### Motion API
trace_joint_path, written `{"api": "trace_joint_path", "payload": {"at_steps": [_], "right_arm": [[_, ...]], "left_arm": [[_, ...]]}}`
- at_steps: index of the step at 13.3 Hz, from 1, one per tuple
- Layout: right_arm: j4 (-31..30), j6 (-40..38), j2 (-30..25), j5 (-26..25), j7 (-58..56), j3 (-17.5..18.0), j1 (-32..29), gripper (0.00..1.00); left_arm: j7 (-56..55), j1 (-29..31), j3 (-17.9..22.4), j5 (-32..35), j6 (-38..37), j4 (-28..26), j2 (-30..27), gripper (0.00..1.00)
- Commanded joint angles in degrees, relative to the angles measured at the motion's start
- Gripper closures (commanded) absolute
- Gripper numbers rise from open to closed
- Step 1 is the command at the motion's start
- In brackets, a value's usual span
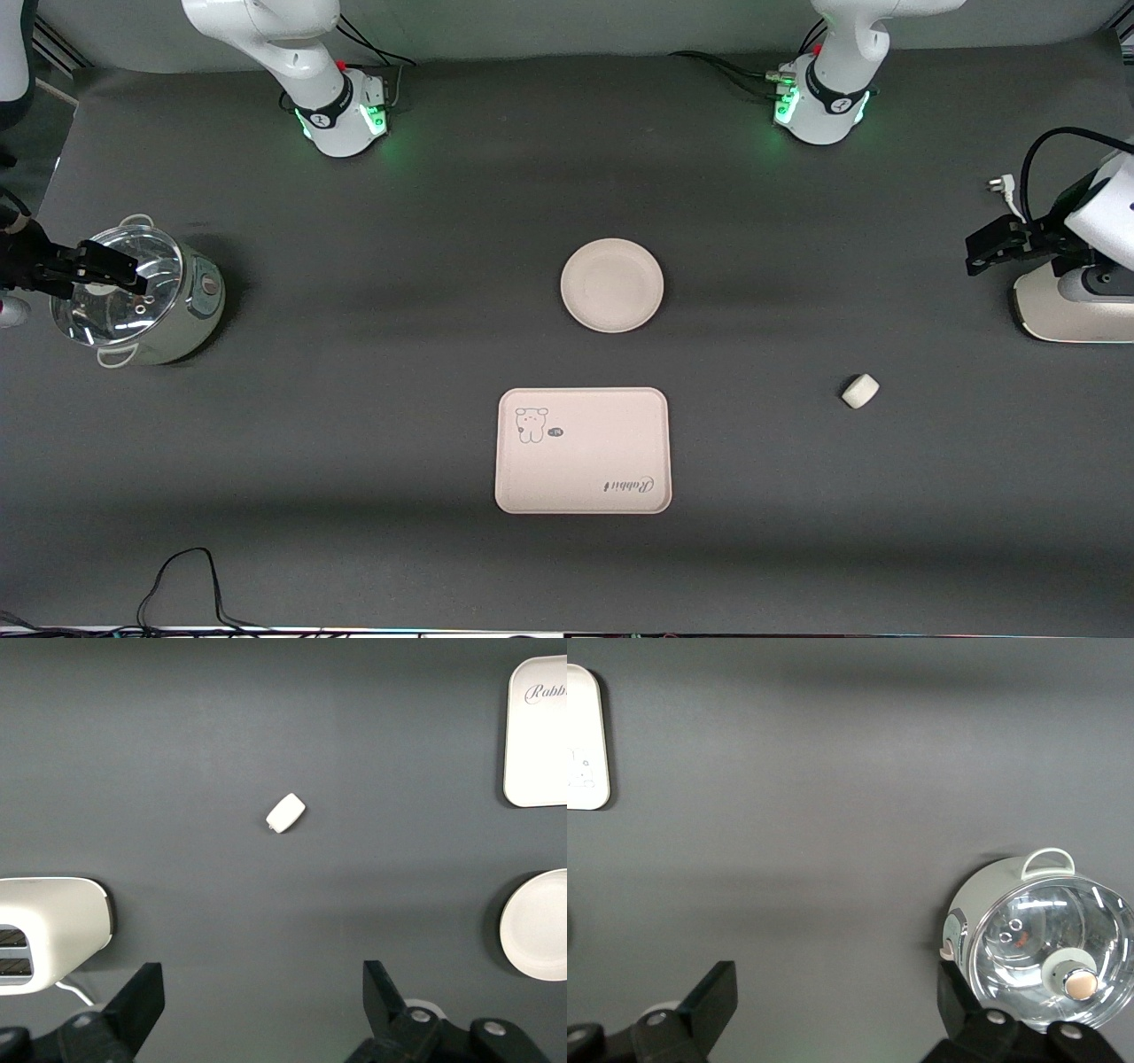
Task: Place bun in plate and plate on tray
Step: 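Reach the left gripper down to the white bun and grasp it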
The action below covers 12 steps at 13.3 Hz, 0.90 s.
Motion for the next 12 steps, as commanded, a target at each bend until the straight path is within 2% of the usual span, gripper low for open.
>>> {"api": "trace_joint_path", "payload": {"at_steps": [1, 5, 7, 10, 12], "right_arm": [[-0.69, 0.02, -0.77, -0.93, -0.12, 0.10, 0.12, 0.00], [-0.69, -0.06, -0.77, -0.93, -0.12, 0.10, 0.04, 0.00], [-0.69, -0.24, -0.77, -0.93, -0.21, 0.10, 0.04, 0.00], [-0.69, -0.33, -0.77, -0.93, -0.12, 0.10, 0.04, 0.00], [-0.69, -0.33, -0.77, -0.93, -0.12, 0.10, 0.04, 0.00]], "left_arm": [[-0.87, 0.61, -0.26, -0.27, 0.45, -0.97, -0.76, 0.00], [-0.34, 0.70, -0.26, -0.37, 4.12, -0.18, 4.32, 0.00], [-0.34, 0.61, -0.52, -0.19, 7.54, -0.53, 11.77, 0.00], [-0.08, 0.43, -0.70, 0.25, 23.32, -7.09, 18.82, 0.00], [0.45, 0.43, -1.31, 3.75, 35.11, -12.02, 22.34, 0.00]]}}
